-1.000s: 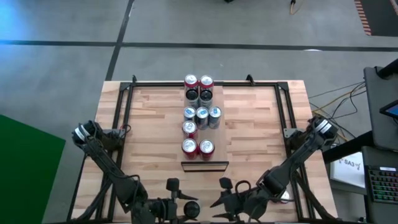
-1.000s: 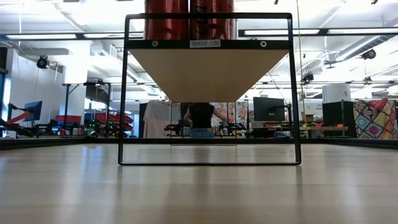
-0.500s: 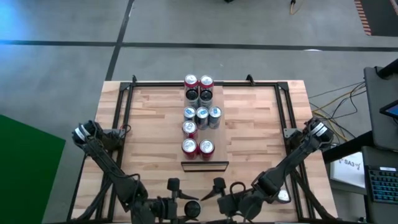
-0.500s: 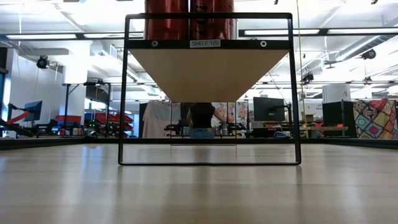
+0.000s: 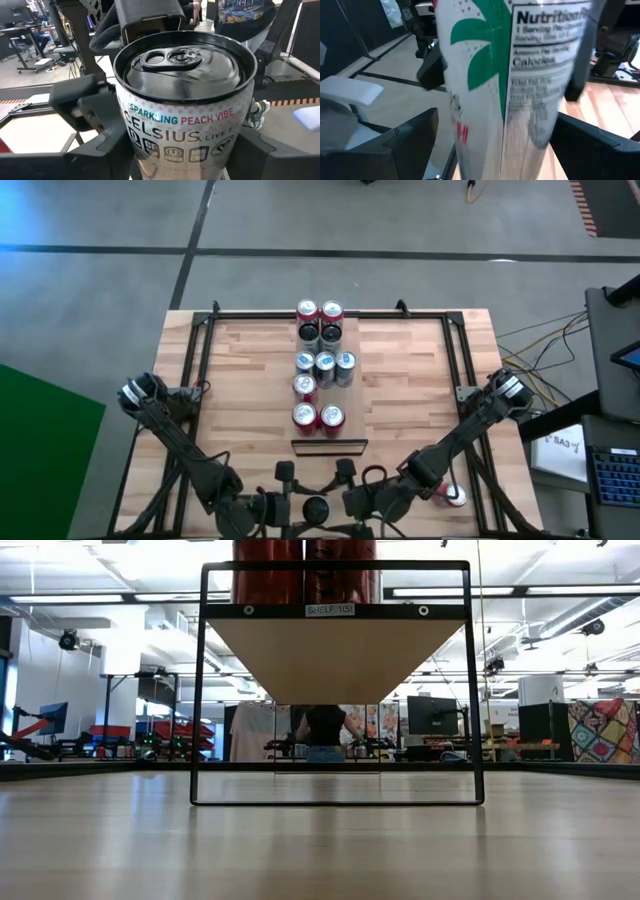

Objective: Place canned beverage on shelf
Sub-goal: Put the white pink soda can on the shelf aligned with the other white pink soda cans

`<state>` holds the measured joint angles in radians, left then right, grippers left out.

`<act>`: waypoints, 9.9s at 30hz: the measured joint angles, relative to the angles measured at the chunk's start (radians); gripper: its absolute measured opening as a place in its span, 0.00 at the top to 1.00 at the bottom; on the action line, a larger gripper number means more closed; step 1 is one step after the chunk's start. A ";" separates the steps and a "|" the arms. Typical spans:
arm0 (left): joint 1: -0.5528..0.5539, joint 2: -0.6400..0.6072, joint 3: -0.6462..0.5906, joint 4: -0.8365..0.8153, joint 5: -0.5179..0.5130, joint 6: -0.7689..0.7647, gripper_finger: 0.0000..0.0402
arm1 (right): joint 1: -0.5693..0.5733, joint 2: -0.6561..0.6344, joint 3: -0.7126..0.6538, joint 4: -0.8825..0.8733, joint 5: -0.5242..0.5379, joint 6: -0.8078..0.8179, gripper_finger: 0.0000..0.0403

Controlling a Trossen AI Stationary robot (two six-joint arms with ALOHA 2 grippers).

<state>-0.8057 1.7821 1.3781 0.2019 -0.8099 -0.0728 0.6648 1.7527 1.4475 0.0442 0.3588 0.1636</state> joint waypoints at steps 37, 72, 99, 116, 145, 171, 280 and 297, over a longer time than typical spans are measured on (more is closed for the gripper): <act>0.003 -0.182 -0.010 -0.010 0.006 0.358 0.20 | -0.011 -0.112 0.000 -0.162 0.035 0.051 0.42; 0.471 -0.677 -0.389 -0.045 0.186 0.516 0.20 | -0.492 -0.714 -0.301 -0.260 -0.094 -0.229 0.42; 0.587 -0.686 -0.389 -0.048 0.138 0.525 0.20 | -1.064 -0.825 -0.807 0.278 -0.520 -0.107 0.42; 0.600 -0.686 -0.389 -0.054 -0.055 0.566 0.20 | -1.078 -0.683 -0.887 0.500 -0.516 -0.102 0.40; 0.683 -0.686 -0.389 -0.053 -0.055 0.588 0.20 | -1.078 -0.603 -0.880 0.540 -0.507 -0.168 0.39; 0.702 -0.686 -0.389 -0.053 -0.055 0.585 0.20 | -1.078 -0.545 -0.880 0.572 -0.488 -0.171 0.39; 0.703 -0.686 -0.389 -0.039 -0.055 0.569 0.20 | -1.069 -0.589 -0.720 0.531 -0.494 -0.227 0.25; 0.703 -0.686 -0.389 -0.039 -0.055 0.569 0.20 | -1.066 -0.643 -0.643 0.533 -0.515 -0.215 0.25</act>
<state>-0.1028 1.0962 0.9890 0.1627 -0.8647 0.4965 -0.4015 1.1095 0.8046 0.5771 -0.1561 -0.0512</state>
